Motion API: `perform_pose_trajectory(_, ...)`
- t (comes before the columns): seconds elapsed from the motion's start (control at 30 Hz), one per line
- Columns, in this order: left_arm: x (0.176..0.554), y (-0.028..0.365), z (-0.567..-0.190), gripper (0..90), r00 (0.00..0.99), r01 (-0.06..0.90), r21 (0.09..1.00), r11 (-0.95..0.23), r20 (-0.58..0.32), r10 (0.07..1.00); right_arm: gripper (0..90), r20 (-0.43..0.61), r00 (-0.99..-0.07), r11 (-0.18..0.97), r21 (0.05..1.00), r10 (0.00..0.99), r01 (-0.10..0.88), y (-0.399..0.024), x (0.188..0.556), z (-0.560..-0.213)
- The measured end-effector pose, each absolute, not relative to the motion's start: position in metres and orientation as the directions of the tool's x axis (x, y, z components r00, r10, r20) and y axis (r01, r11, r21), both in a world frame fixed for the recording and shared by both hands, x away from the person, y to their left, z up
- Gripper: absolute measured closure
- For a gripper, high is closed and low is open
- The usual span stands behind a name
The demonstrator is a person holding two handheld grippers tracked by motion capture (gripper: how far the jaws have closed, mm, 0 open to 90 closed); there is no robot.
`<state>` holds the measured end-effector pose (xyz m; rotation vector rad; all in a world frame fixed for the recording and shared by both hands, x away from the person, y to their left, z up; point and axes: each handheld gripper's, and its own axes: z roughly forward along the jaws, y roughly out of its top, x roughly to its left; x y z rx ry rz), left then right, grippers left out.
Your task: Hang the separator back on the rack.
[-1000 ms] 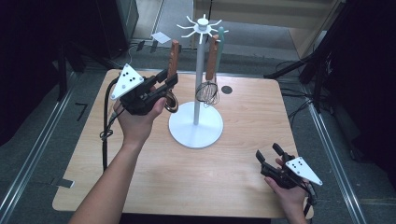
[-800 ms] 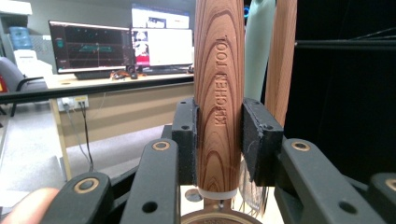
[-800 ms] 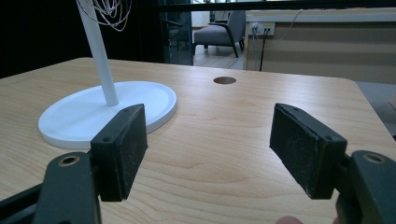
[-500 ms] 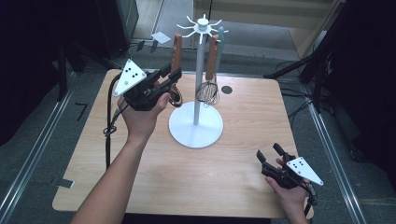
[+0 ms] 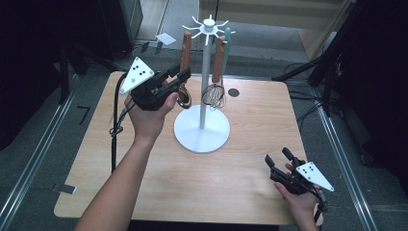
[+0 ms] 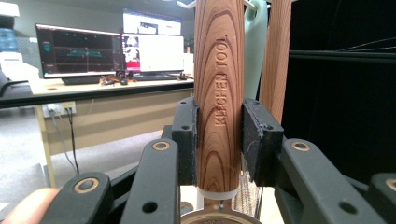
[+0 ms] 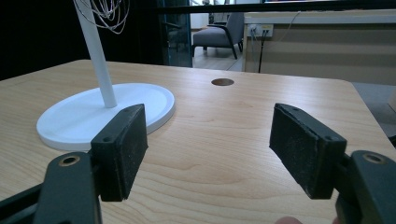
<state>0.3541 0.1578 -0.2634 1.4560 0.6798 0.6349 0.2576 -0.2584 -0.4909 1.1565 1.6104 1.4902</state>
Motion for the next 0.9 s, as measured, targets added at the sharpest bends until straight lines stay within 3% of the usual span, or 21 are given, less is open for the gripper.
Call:
perform_pose_trajectory(0.63, 0.361, 0.156, -0.27, 68.2, 0.685, 0.05, 0.997, 0.051, -0.071, 0.725, 28.4, 0.104, -0.4, -0.035, 0.984, 0.91, 0.174, -0.259, 0.257, -0.491)
perform_pose_trajectory(0.9, 0.36, 0.16, -0.283, 46.7, 0.661, 0.059, 0.997, 0.043, -0.071, 0.747, 28.4, 0.099, -0.4, -0.031, 0.984, 0.911, 0.173, -0.259, 0.258, -0.491)
